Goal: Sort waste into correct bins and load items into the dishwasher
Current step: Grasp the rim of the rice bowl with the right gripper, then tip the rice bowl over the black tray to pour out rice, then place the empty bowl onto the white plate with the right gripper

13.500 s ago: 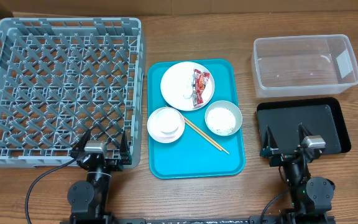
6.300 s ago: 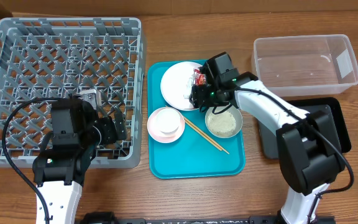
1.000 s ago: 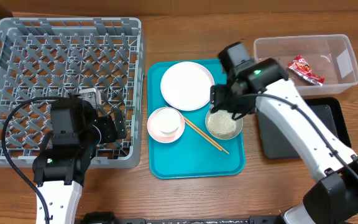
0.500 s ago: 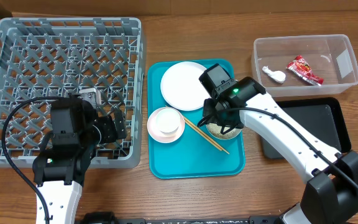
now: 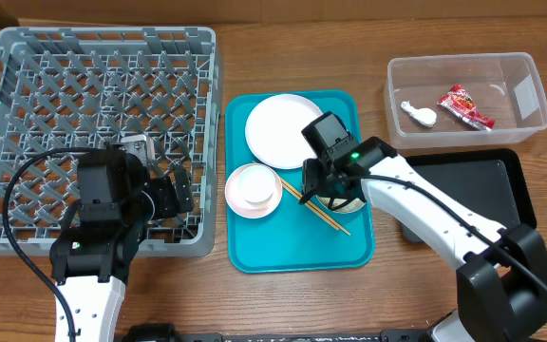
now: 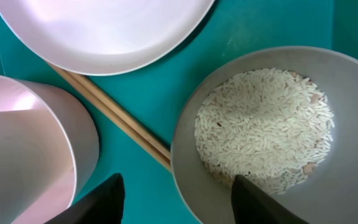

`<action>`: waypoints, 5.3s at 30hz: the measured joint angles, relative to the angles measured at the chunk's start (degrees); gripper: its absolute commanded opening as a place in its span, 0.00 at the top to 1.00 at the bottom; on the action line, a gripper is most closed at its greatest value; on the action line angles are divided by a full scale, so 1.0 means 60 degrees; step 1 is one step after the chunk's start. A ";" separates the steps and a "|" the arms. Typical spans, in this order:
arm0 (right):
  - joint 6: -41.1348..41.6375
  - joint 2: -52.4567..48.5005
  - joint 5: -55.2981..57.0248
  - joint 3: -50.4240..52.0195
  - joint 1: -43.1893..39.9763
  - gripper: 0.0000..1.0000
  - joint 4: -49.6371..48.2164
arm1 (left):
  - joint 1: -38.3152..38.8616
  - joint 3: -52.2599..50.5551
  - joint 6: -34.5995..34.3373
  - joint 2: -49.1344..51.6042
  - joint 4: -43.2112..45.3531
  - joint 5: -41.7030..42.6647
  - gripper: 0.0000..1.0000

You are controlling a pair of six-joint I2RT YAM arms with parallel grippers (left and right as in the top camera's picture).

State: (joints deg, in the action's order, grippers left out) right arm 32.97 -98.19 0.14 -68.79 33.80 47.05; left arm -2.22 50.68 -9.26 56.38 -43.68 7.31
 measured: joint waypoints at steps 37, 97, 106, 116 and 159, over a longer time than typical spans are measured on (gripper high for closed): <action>0.1173 -0.1126 0.0586 -0.0146 0.0331 0.96 -0.0313 | 0.0000 0.0000 -0.0004 0.0004 0.0066 0.0004 0.00; -0.6645 0.0718 -1.3475 0.1541 -1.2892 0.96 0.1650 | 0.0000 0.0000 0.0000 0.0004 0.0069 0.0004 0.00; -0.6094 0.0714 -1.3795 0.1541 -1.4389 0.96 0.1676 | 0.0000 0.0000 -0.0004 0.0004 0.0069 0.0004 0.00; -0.5839 0.0714 -1.4426 0.1541 -1.3988 0.96 0.1796 | 0.0000 0.0000 -0.0004 0.0000 0.0069 0.0004 0.00; -0.6098 0.0798 -0.3661 -0.0911 -0.3217 0.96 0.0211 | 0.0000 0.0011 -0.0004 0.0011 0.0073 0.0004 0.00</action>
State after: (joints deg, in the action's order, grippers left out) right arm -3.62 -93.41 -21.82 -74.26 14.50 48.31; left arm -2.22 50.74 -9.28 56.45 -43.24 7.33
